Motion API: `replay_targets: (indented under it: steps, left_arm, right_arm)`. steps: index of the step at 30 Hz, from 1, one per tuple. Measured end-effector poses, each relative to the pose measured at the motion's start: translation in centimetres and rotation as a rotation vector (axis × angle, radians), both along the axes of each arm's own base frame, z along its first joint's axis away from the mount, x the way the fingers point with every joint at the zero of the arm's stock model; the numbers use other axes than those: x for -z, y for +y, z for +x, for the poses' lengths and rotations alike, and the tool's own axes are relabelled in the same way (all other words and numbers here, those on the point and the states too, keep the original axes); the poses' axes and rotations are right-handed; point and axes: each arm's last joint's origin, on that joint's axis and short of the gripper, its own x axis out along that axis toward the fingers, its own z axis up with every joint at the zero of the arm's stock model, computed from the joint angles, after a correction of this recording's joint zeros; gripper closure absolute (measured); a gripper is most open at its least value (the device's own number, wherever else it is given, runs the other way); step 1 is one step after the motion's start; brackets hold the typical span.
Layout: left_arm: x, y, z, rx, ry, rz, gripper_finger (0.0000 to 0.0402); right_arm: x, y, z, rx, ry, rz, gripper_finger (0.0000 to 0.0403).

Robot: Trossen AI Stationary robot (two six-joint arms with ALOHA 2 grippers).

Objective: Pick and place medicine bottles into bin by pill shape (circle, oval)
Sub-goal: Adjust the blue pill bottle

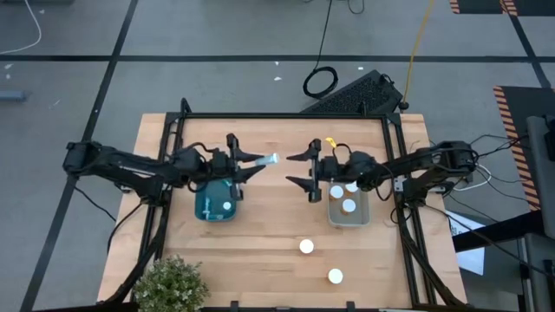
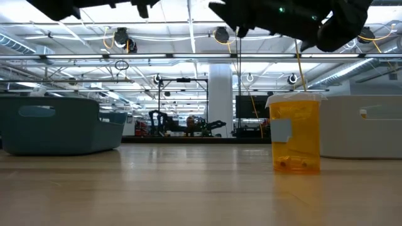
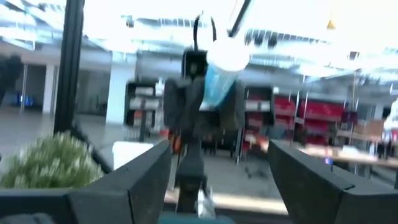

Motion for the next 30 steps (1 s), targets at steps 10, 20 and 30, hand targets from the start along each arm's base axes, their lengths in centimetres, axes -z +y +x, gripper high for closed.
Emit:
replay_targets:
  steps: [10,20,30]
  left_arm:
    - [0.7,0.9,2.1,0.064,-0.279,0.073,0.0293]
    - [1.0,1.3,3.1,0.085,-0.377,0.103,0.0293]
    - [0.5,1.2,3.3,0.089,-0.398,0.125,0.0293]
  right_arm:
    - [-4.0,0.0,1.3,-0.029,-0.149,-0.005,0.0177]
    - [-6.0,-0.1,2.9,-0.058,-0.19,0.049,0.0204]
    - [-5.1,-0.2,5.5,-0.057,-0.197,0.044,0.0207]
